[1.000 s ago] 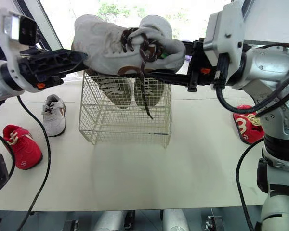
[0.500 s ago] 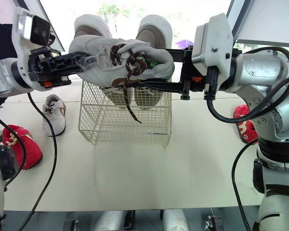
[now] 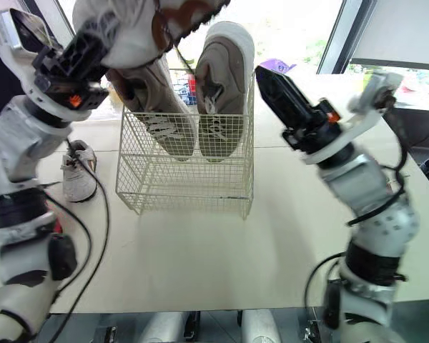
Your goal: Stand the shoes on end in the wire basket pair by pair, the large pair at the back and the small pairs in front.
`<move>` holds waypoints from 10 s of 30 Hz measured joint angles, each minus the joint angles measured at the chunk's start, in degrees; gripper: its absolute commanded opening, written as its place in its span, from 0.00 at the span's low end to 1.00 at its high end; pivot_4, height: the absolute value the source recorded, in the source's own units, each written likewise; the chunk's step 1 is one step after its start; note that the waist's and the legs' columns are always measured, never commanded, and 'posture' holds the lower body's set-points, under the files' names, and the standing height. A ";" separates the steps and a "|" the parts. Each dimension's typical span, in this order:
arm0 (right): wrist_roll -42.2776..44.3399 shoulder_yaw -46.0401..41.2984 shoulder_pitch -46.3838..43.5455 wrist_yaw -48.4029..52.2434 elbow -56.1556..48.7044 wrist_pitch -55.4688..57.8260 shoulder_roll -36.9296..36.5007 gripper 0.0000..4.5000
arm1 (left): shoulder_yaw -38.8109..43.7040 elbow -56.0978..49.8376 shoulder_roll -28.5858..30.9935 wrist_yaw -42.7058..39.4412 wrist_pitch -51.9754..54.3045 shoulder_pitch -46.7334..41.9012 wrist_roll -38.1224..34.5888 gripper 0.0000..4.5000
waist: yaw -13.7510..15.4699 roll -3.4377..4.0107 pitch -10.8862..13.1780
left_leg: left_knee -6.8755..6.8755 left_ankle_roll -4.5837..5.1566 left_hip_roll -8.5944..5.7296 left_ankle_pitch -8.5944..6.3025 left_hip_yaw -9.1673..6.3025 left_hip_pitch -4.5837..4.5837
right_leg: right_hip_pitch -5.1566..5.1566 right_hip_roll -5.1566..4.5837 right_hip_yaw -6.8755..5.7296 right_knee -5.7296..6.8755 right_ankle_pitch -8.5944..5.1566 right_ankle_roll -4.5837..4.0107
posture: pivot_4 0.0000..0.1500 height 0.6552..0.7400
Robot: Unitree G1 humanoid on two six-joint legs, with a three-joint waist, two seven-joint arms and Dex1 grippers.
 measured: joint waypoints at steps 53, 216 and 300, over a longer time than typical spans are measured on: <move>-42.93 20.94 -19.80 53.93 32.28 -17.24 -23.74 0.15 | -6.48 -28.56 30.64 -3.77 5.61 24.93 14.08 0.81 | -0.07 -0.03 0.09 | -0.02 0.05 0.13 0.03 0.00 0.14 | 0.11 0.20 -0.11 0.13 -0.03 -0.06 | 1.00 1.00; -34.00 15.28 -11.38 49.74 14.59 16.61 -32.92 1.00 | -26.67 -2.22 -15.50 3.41 -52.73 27.20 95.39 0.01 | 3.33 -0.59 -0.06 | 0.23 0.27 0.03 0.07 0.02 0.29 | 0.73 0.11 -0.33 -0.45 0.41 0.02 | 1.00 1.00; -52.48 -17.53 36.81 14.07 30.12 -13.15 -19.26 1.00 | -9.88 -38.38 27.06 -21.07 6.02 34.92 17.32 0.97 | 1.39 -0.13 -0.08 | -0.02 0.38 0.16 0.01 0.44 1.00 | 1.26 0.22 0.01 -0.54 0.00 -0.31 | 1.00 1.00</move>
